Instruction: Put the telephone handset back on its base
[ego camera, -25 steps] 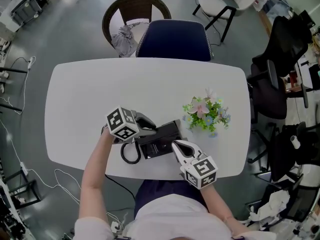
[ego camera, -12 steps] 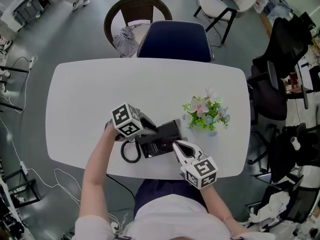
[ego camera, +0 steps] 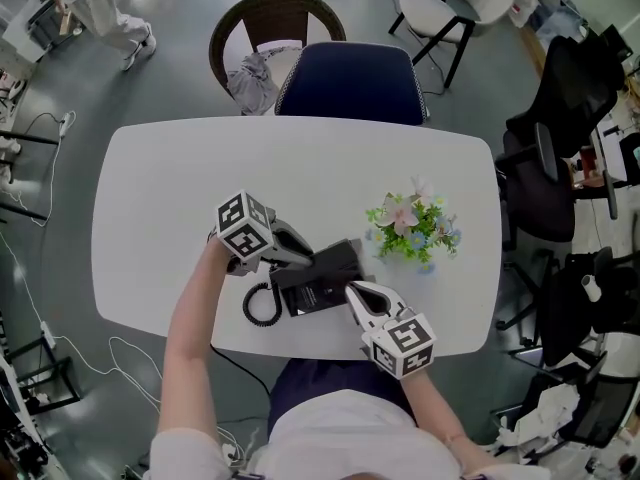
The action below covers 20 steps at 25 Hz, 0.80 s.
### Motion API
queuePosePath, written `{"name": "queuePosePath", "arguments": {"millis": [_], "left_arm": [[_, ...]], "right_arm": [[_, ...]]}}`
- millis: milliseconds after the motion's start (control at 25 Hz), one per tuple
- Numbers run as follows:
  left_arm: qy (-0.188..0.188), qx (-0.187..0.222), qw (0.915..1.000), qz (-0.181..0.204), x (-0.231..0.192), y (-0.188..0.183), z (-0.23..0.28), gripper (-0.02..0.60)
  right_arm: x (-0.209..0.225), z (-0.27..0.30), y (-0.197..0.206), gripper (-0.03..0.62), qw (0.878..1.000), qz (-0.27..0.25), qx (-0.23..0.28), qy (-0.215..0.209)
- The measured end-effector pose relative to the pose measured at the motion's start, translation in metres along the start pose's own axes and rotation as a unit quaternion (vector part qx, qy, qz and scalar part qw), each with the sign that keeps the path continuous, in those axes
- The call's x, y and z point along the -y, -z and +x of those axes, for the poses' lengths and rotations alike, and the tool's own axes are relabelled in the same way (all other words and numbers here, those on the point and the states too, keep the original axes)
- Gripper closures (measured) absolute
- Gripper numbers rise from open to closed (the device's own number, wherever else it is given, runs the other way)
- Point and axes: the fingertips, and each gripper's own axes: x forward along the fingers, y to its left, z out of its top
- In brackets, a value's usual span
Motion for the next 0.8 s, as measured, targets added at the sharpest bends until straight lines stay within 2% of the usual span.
{"name": "queuePosePath", "arguments": {"millis": [80, 280, 680, 800], "left_arm": [[0.014, 0.007, 0.9999, -0.002, -0.001, -0.003, -0.001, 0.497], [0.049, -0.007, 0.9988, 0.005, 0.004, 0.0, 0.002, 0.499], [0.067, -0.031, 0.9972, -0.006, -0.005, 0.008, 0.004, 0.5], [0.073, -0.025, 0.997, -0.007, -0.006, 0.006, 0.003, 0.502]], "right_arm": [[0.001, 0.0, 0.0, 0.56, 1.0, 0.001, 0.0, 0.001], [0.004, -0.003, 0.0, 0.56, 1.0, 0.005, 0.0, 0.005], [0.006, 0.001, -0.002, 0.559, 1.0, 0.008, -0.001, 0.006], [0.007, 0.002, -0.001, 0.56, 1.0, 0.009, -0.002, 0.008]]}}
